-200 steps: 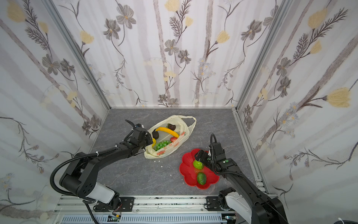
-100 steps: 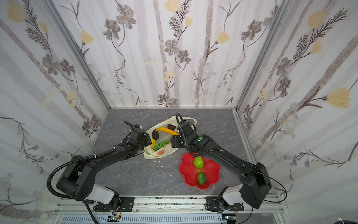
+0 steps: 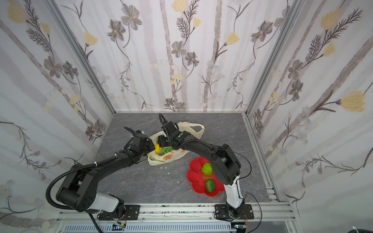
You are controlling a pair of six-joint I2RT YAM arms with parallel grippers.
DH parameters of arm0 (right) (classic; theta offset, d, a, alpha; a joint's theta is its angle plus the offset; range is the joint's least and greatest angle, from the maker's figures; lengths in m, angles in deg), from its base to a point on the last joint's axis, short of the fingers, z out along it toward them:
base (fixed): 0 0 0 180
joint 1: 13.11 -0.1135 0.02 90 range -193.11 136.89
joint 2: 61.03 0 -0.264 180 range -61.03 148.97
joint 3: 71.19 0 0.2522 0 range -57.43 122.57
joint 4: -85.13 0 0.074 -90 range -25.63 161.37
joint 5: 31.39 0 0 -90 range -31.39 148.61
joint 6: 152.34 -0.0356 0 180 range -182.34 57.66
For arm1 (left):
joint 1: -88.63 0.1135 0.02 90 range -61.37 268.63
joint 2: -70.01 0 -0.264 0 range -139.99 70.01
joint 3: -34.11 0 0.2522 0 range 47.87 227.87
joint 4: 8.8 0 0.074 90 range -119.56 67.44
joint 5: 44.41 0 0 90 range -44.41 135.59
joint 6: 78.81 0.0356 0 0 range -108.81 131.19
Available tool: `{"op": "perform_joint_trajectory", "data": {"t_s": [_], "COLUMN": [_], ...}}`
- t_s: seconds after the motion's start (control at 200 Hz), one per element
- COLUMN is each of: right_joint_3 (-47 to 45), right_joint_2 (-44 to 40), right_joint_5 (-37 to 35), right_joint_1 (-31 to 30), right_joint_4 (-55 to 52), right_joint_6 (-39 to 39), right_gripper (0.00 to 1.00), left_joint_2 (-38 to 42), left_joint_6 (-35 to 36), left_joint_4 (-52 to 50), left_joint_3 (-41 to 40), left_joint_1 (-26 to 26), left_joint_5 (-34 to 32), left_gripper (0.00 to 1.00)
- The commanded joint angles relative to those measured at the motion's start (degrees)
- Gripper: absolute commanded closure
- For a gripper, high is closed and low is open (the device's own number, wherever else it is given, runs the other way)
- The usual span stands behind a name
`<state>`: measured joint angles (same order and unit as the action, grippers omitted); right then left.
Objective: Take fruits out of the plastic bag
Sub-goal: Pick up the fruit from the plastic bag.
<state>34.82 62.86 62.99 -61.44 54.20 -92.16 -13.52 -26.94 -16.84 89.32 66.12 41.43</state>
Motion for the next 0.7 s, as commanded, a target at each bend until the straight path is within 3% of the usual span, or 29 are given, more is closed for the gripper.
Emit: {"op": "perform_joint_trajectory", "data": {"t_s": [0.0, 0.445, 0.694], "right_joint_3": [2.7, 12.4, 18.1], "right_joint_2": [3.6, 14.9, 19.7], "right_joint_5": [-1.4, -6.2, -10.0], "right_joint_1": [0.0, 0.4, 0.6], "right_joint_4": [2.7, 1.8, -1.3], "right_joint_6": [1.1, 2.1, 3.0], "right_gripper": [0.36, 0.42, 0.37], "left_joint_2": [0.1, 0.4, 2.1], "left_joint_6": [-1.2, -1.9, -1.9], "left_joint_4": [0.4, 0.4, 0.5], "left_joint_3": [-0.1, -0.9, -1.7], "left_joint_1": [0.4, 0.9, 0.6], "left_joint_5": [0.3, -0.3, -1.7], "left_gripper": [1.00, 1.00, 1.00]}}
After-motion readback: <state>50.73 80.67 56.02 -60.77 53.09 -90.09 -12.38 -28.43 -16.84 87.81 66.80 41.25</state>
